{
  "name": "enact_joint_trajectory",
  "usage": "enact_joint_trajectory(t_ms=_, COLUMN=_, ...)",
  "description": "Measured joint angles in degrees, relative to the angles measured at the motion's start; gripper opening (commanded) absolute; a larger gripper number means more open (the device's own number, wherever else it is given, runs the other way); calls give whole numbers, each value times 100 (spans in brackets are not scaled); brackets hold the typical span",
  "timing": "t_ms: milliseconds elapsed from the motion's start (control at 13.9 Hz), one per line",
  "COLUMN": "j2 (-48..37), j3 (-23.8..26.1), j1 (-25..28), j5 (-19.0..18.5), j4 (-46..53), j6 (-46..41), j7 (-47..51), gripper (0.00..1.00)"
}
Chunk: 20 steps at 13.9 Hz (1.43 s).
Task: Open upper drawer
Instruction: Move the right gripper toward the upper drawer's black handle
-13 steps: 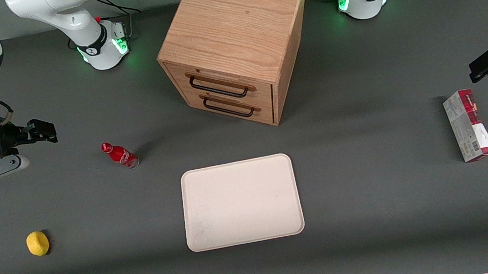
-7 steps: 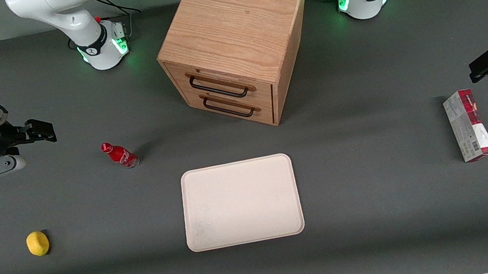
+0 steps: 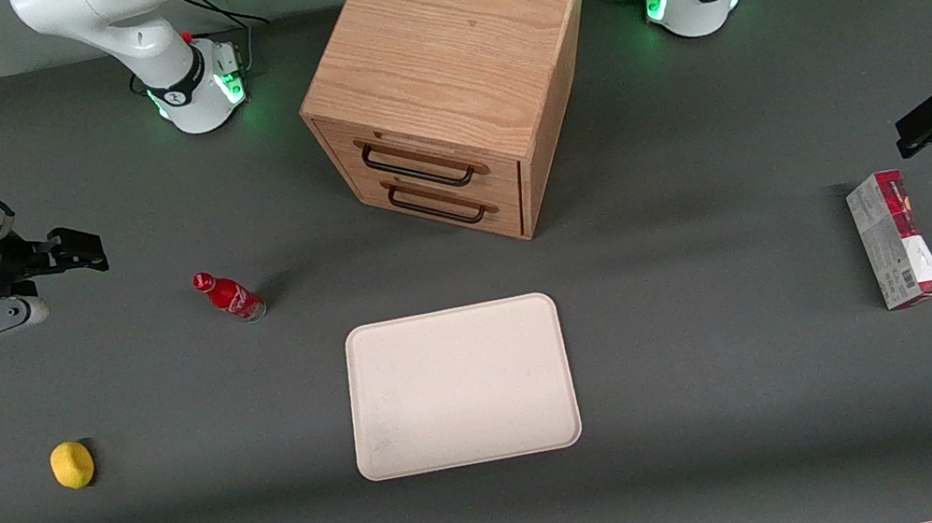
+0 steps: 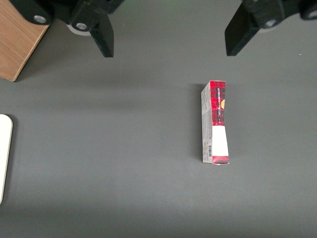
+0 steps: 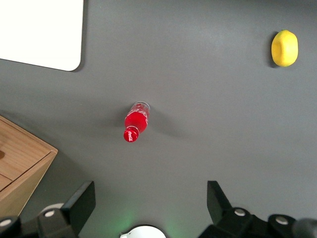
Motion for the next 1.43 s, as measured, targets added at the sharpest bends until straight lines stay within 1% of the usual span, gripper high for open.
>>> enact_joint_trajectory(t_ms=287, j2=197, j3=82, j1=53, j5=94, j4=111, j6=0, j7=0, gripper=100)
enact_joint_trajectory(t_ms=789, j2=266, j3=148, j1=484, j5=162, j4=213, j6=-2, j7=0, gripper=100)
enact_joint_trajectory(t_ms=861, j2=267, j3=149, j1=540, j5=294, j4=213, j6=-3, j7=0, gripper=100)
enact_joint_trajectory(t_ms=1076, j2=295, j3=152, j1=606, j5=924, j4=212, j6=-10, j7=5, gripper=100)
enact_joint_trajectory(t_ms=1220, j2=377, j3=153, j1=614, j5=1276, j4=212, j6=-14, j7=5, gripper=100)
enact_joint_trajectory(t_ms=1291, j2=441, j3=159, j1=637, j5=1384, j4=215, j6=-14, j7=1, gripper=100)
enact_joint_trajectory(t_ms=1435, j2=611, j3=178, j1=837, j5=1458, j4=276, j6=-12, j7=0, gripper=100)
